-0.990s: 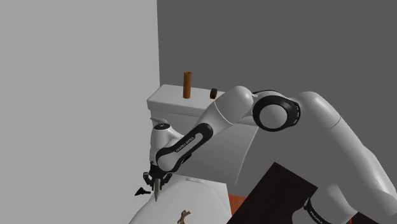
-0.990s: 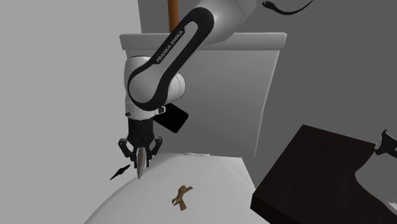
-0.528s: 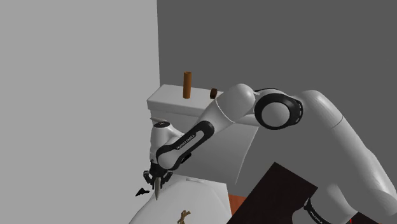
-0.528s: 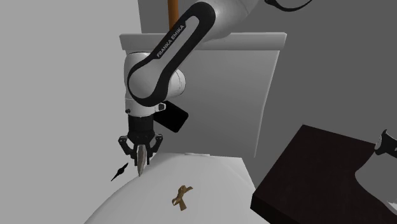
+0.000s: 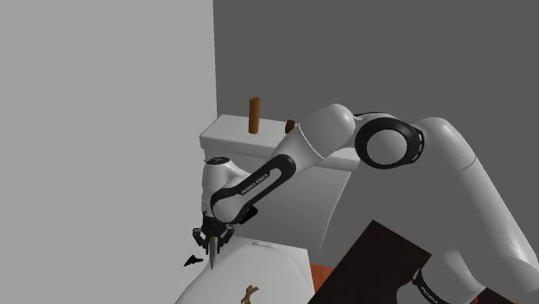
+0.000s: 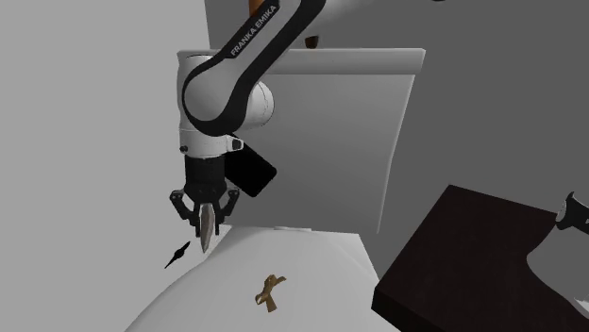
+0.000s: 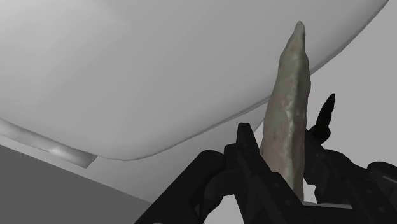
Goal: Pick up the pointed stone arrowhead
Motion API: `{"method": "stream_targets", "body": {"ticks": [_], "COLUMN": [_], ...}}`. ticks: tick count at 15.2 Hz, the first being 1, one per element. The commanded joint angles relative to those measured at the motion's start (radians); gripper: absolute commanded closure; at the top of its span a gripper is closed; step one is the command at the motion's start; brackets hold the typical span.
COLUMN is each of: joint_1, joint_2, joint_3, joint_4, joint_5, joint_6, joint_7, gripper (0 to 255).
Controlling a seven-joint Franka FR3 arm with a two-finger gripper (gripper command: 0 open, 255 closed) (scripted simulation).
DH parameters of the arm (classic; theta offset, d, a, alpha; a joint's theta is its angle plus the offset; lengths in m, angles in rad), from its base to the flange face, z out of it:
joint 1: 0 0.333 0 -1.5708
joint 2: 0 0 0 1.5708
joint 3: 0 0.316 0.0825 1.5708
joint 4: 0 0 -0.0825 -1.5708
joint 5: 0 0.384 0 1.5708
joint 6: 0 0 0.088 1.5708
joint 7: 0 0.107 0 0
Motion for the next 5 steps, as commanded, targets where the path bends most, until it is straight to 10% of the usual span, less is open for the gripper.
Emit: {"method": "stream_targets", "body": {"ticks": [1,5], "joint_1": [-0.014,-0.018], "joint_2": [-0.027,-0.048], "joint_3": [-0.008,-0.003], "joint_4": [0.005,0.0], "joint_5": [0.001,0.002], "joint_6": [-0.01,-0.027], "joint_7": [0.002,0.004], "gripper": [255,255]}}
